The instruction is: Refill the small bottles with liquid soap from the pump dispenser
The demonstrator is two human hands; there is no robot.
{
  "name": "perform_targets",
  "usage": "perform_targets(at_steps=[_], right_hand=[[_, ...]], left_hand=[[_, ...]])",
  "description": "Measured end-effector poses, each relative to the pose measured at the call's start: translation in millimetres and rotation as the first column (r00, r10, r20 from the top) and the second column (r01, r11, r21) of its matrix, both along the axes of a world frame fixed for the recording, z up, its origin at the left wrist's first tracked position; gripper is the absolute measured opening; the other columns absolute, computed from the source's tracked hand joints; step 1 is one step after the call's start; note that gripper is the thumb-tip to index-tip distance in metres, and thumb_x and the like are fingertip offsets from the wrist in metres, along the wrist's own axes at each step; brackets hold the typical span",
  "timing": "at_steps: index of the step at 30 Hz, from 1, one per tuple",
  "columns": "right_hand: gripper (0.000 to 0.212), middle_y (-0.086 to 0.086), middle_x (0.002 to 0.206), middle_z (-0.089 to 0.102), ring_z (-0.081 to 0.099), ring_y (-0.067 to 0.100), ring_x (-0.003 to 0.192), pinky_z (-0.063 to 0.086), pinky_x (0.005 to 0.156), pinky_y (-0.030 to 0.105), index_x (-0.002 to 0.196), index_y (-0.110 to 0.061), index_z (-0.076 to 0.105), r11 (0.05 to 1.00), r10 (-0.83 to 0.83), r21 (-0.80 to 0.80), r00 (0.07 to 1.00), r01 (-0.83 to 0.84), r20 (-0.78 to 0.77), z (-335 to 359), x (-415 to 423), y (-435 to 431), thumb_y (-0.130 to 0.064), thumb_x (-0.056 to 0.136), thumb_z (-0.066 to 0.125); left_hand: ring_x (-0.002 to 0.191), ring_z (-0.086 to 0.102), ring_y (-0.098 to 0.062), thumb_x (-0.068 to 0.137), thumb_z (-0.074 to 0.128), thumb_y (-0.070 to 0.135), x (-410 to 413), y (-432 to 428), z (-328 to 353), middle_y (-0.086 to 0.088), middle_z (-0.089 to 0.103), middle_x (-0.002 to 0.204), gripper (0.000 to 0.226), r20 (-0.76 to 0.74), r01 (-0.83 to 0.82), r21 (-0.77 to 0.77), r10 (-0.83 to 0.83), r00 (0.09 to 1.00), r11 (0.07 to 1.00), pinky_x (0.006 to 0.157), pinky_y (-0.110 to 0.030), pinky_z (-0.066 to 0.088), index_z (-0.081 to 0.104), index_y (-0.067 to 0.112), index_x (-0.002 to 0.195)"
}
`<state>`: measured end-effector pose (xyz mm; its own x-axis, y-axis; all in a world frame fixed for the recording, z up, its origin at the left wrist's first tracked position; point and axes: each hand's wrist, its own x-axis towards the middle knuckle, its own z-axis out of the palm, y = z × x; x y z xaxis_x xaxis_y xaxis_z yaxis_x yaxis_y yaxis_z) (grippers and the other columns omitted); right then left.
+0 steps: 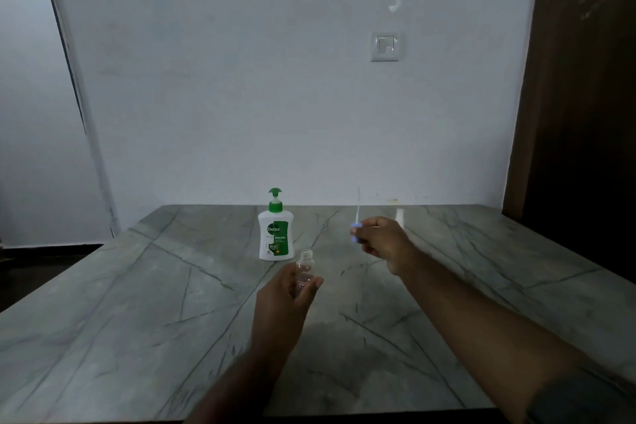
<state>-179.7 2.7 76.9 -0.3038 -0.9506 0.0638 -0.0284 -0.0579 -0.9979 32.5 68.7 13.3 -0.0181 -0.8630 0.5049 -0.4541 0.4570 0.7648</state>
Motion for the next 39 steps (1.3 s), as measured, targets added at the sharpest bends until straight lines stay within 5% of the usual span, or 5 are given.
perform_targets(at_steps=[5,11,27,32,39], right_hand=[[0.016,0.016,0.082,0.074,0.071,0.029,0.077,0.058,0.076,0.043,0.08,-0.008,0.065,0.994,-0.099,0.002,0.934,0.106,-0.344,-39,8,-35,-0.013,0.072,0.078],[0.018,0.0,0.078,0.073,0.062,0.009,0.07,0.039,0.056,0.014,0.072,-0.022,0.059,0.992,-0.121,-0.059,0.778,0.108,-0.617,-69,14,-45,-0.028,0.074,0.076],[0.02,0.002,0.094,0.07,0.066,0.02,0.086,0.05,0.073,0.029,0.079,-0.018,0.058,0.995,-0.104,-0.081,0.707,0.066,-0.7,-76,16,-45,-0.027,0.076,0.075],[0.068,-0.002,0.104,0.065,0.064,0.016,0.094,0.051,0.08,0.024,0.117,-0.018,0.056,0.999,-0.026,0.011,0.734,0.045,-0.678,-76,17,-48,-0.039,0.06,0.087],[0.044,-0.003,0.095,0.064,0.061,0.014,0.088,0.048,0.074,0.022,0.103,-0.017,0.06,0.999,-0.032,-0.037,0.685,0.007,-0.728,-74,11,-47,-0.023,0.066,0.083]], left_hand=[[0.081,0.066,0.007,0.086,0.073,0.038,10,-15,1,0.021,0.07,0.086,0.015,-0.036,-0.019,-0.007,0.019,0.999,1.0,0.066,-0.007,0.043,0.063,0.036,0.097],[0.082,0.064,0.009,0.086,0.073,0.037,13,-16,-5,0.02,0.07,0.086,0.015,-0.063,-0.009,0.001,0.009,0.998,1.0,0.065,-0.008,0.043,0.062,0.04,0.095],[0.085,0.059,0.017,0.088,0.07,0.041,8,-13,-5,0.023,0.066,0.085,0.015,-0.012,0.001,0.033,-0.001,1.0,0.999,0.062,-0.001,0.043,0.061,0.035,0.098],[0.081,0.061,0.014,0.089,0.067,0.044,7,-11,-5,0.026,0.064,0.086,0.014,-0.008,0.011,0.062,-0.011,1.0,0.998,0.063,-0.005,0.041,0.057,0.042,0.097],[0.081,0.064,0.009,0.088,0.069,0.042,8,-11,-5,0.024,0.067,0.087,0.016,-0.035,0.009,0.061,-0.006,0.999,0.998,0.068,-0.008,0.042,0.06,0.039,0.101]])
